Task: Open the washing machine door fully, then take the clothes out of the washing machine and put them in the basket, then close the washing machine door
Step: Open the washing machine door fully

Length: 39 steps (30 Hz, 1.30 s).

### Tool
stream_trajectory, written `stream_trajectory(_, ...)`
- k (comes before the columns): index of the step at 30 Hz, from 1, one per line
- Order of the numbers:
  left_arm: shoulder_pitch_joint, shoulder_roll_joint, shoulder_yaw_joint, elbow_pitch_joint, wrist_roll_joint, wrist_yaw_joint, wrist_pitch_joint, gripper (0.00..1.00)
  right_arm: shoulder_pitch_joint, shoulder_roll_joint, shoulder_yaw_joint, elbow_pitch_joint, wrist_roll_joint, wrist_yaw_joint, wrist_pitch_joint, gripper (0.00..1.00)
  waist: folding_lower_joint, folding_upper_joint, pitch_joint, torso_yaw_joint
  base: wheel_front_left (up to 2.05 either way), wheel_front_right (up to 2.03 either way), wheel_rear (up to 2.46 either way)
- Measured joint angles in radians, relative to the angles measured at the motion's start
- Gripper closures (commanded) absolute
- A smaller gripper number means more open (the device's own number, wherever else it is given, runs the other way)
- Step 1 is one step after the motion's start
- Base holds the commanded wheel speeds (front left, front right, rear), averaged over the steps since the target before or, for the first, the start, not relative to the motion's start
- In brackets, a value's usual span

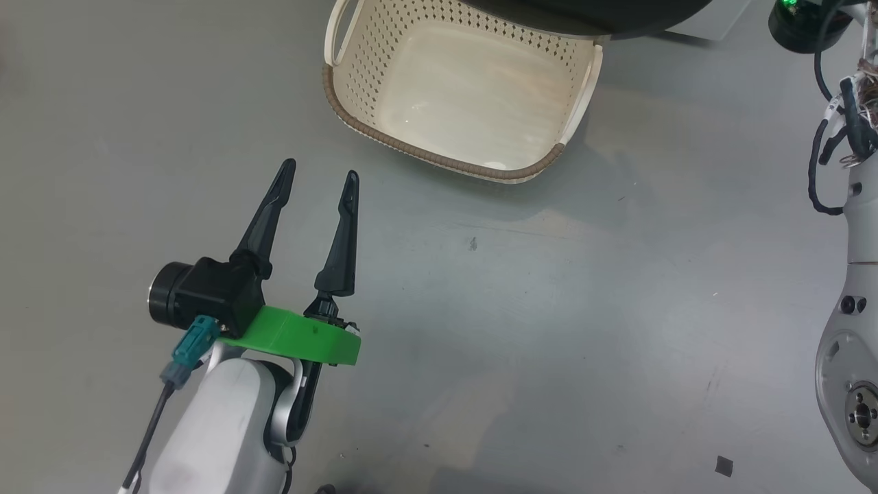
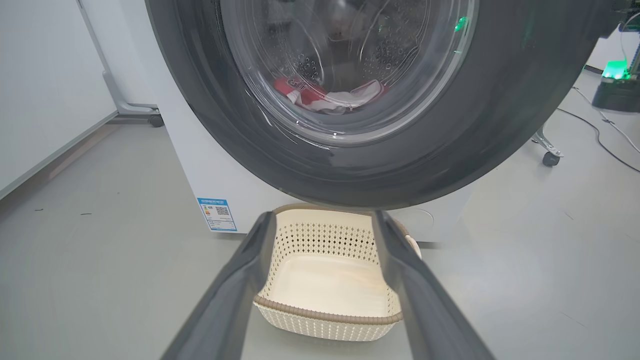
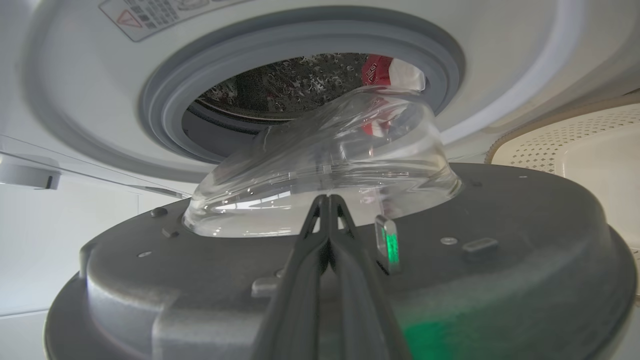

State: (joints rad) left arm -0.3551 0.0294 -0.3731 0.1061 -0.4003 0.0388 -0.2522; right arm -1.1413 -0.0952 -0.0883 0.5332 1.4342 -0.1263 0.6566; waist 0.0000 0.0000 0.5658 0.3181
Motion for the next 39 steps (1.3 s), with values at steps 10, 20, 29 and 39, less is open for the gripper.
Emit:
stream_trajectory(10, -0.007, 0.000, -0.001, 0.012, 0.000, 0.006, 0.000, 0.00, 0.020, 0.003, 0.022, 0.064, 0.022, 0.000, 0.061, 1.00, 0.0000, 0.0000, -0.029, -0.009, 0.00, 0.00, 0.00)
stream_trajectory(20, -0.006, 0.000, -0.001, 0.021, 0.000, 0.007, 0.000, 0.00, 0.059, 0.007, 0.026, 0.101, 0.042, 0.000, 0.093, 1.00, 0.0000, 0.0000, -0.072, -0.015, 0.00, 0.00, 0.00)
stream_trajectory(29, 0.005, 0.000, 0.005, 0.023, 0.001, 0.009, 0.000, 0.00, 0.090, 0.013, 0.077, 0.125, 0.045, 0.000, 0.139, 1.00, 0.0000, 0.0000, -0.107, -0.025, 0.00, 0.00, 0.00)
stream_trajectory(39, 0.009, 0.000, 0.004, 0.023, 0.007, 0.009, 0.000, 0.00, 0.114, 0.017, 0.120, 0.124, 0.088, 0.000, 0.176, 1.00, 0.0000, 0.0000, -0.123, -0.031, 0.00, 0.00, 0.00)
